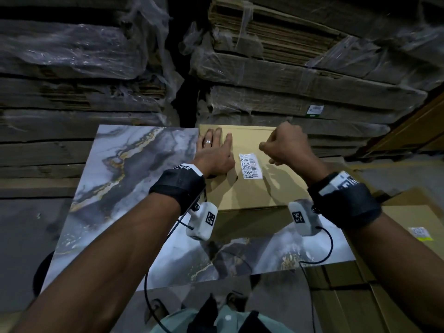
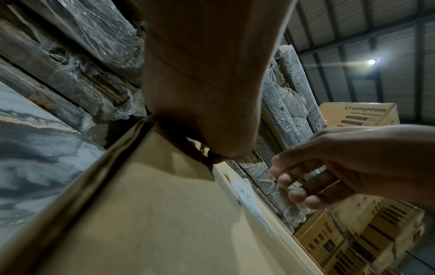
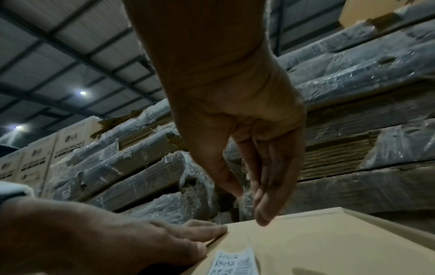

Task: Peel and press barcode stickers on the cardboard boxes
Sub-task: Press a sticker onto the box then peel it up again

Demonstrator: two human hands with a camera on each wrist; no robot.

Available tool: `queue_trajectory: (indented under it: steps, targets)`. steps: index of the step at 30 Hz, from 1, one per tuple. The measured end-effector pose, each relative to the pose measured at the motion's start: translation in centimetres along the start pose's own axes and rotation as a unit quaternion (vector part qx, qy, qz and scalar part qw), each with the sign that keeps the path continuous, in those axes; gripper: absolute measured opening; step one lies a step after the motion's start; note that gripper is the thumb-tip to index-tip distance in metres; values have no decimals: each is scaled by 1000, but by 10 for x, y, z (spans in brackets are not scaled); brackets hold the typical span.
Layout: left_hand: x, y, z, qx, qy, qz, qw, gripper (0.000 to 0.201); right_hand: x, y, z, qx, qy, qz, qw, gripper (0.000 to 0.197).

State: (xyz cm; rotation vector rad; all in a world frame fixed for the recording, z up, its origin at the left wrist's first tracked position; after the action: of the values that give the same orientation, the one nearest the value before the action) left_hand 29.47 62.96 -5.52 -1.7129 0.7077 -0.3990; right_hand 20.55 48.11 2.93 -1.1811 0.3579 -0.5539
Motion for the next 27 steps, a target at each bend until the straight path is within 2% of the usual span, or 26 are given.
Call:
queue_trajectory:
  steps: [2, 4, 6, 10, 15, 27]
  targets:
    - [0, 1, 0, -1, 2, -3, 1000, 65, -6, 0, -10, 32, 3, 29, 999, 18]
    - [1, 1, 1, 0, 6, -5, 1000, 65, -17, 12, -21, -8, -11, 70, 997, 19]
    - [1, 1, 1, 2, 7, -8, 1000, 65, -29, 29, -31, -46, -46, 36, 997, 23]
    - [0, 2, 1, 0, 8, -12, 1000, 64, -46, 50, -36, -30, -68, -43, 996, 24]
    - [1, 2, 1, 0, 7, -9, 1000, 65, -42, 49, -31, -26, -53, -59, 996, 19]
    - [1, 3, 2, -6, 6, -15, 1000, 64, -29, 38, -22, 2, -26, 46, 999, 21]
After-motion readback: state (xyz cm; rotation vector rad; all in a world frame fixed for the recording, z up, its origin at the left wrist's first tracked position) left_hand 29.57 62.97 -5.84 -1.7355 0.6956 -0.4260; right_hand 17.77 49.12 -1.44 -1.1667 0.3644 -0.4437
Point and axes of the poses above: each hand's wrist, its own x-axis towards the middle knuckle, its own y-axis out of the palm, z = x × y, the point moved 1 cm from there along x, towards the middle knuckle, and after that the axes turned 4 degrees about -z, right-handed, at the moved point
